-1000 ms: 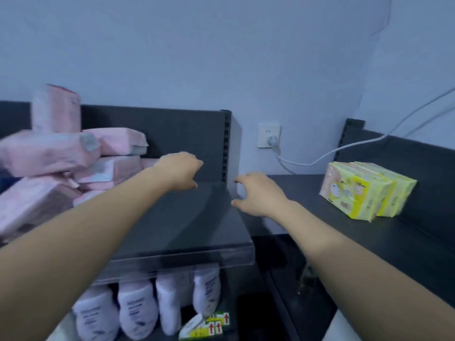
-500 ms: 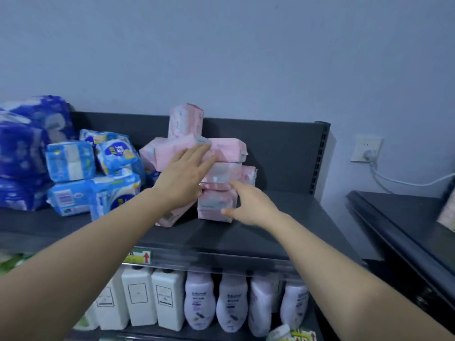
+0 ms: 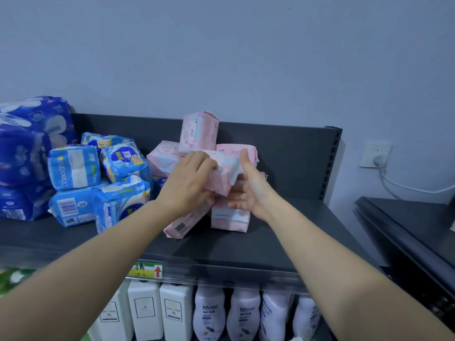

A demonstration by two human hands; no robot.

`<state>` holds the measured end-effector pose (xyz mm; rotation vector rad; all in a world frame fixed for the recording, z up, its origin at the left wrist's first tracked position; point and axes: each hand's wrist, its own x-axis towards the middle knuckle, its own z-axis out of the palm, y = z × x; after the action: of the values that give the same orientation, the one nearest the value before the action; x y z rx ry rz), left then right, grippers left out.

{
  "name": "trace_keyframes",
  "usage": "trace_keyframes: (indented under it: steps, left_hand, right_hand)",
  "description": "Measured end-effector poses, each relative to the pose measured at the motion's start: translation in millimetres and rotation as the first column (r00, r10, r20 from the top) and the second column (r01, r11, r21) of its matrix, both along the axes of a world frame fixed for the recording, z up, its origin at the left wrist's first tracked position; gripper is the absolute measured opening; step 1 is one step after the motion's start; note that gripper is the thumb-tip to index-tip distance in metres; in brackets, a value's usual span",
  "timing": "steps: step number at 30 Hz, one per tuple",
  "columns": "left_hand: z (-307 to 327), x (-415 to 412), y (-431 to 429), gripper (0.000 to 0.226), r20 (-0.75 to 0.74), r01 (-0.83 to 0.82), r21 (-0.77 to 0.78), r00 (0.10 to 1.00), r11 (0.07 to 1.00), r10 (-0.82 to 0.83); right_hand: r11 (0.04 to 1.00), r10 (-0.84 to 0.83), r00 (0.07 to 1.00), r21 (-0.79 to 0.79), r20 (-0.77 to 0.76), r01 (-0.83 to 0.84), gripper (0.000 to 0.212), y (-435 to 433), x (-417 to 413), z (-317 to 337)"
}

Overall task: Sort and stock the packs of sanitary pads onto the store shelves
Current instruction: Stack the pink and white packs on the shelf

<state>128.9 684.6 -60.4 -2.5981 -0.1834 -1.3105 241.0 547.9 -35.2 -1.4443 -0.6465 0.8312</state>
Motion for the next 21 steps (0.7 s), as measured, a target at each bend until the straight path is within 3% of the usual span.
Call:
trace_keyframes:
  steps: [4, 7, 9, 11, 14, 16, 18, 21]
  left_hand:
    - [-0.7, -6.3, -4.0, 0.051, 0.05, 0.105, -0.035, 0.993, 0.994, -0.104]
    - [-0.6, -17.6, 0.7, 0.063, 0.134, -0.044, -0.106, 0.989, 0.993, 0.058]
    - [-2.6, -25.6, 1.8, 0.084, 0.08, -0.145, -0.275, 0.982, 0.951, 0.173]
    - [-7.3, -29.2, 5.4, 0.1, -0.139, -0.249, -0.492, 0.968, 0.834, 0.207]
    - [-17.0, -29.0, 14.4, 0.126, -0.496, -0.438, -0.591, 0.86, 0.678, 0.123]
    - [-20.9, -27.5, 16.1, 0.143, -0.519, -0.442, -0.666, 0.853, 0.601, 0.052]
    - [-19.3, -26.4, 7.5, 0.143, -0.47, -0.383, -0.777, 0.881, 0.499, -0.057]
    - [-11.9, -30.0, 3.0, 0.09, -0.286, -0.235, -0.948, 0.923, 0.213, -0.257]
  right_hand:
    - [0.999, -0.023, 1.0, -0.023, 0.001, 0.023, 0.046, 5.9, 8.7, -3.9]
    - [0.996, -0.089, 0.996, 0.021, -0.001, 0.089, 0.037, 6.6, 11.3, -7.5]
    - [0.99, -0.122, 0.992, 0.069, -0.014, 0.123, 0.029, 0.6, 15.8, -9.0]
    - [0.983, -0.141, 0.99, 0.115, -0.01, 0.141, 0.033, -7.0, 21.7, -12.0]
    - [0.961, -0.197, 0.98, 0.196, 0.003, 0.193, 0.031, -15.7, 28.6, -17.4]
    - [0.943, -0.226, 0.974, 0.243, -0.028, 0.226, 0.029, -20.5, 30.0, -21.6]
    - [0.913, -0.279, 0.958, 0.293, -0.064, 0.286, 0.036, -24.8, 30.4, -25.5]
    - [0.827, -0.436, 0.895, 0.352, -0.088, 0.438, 0.045, -29.1, 31.6, -25.9]
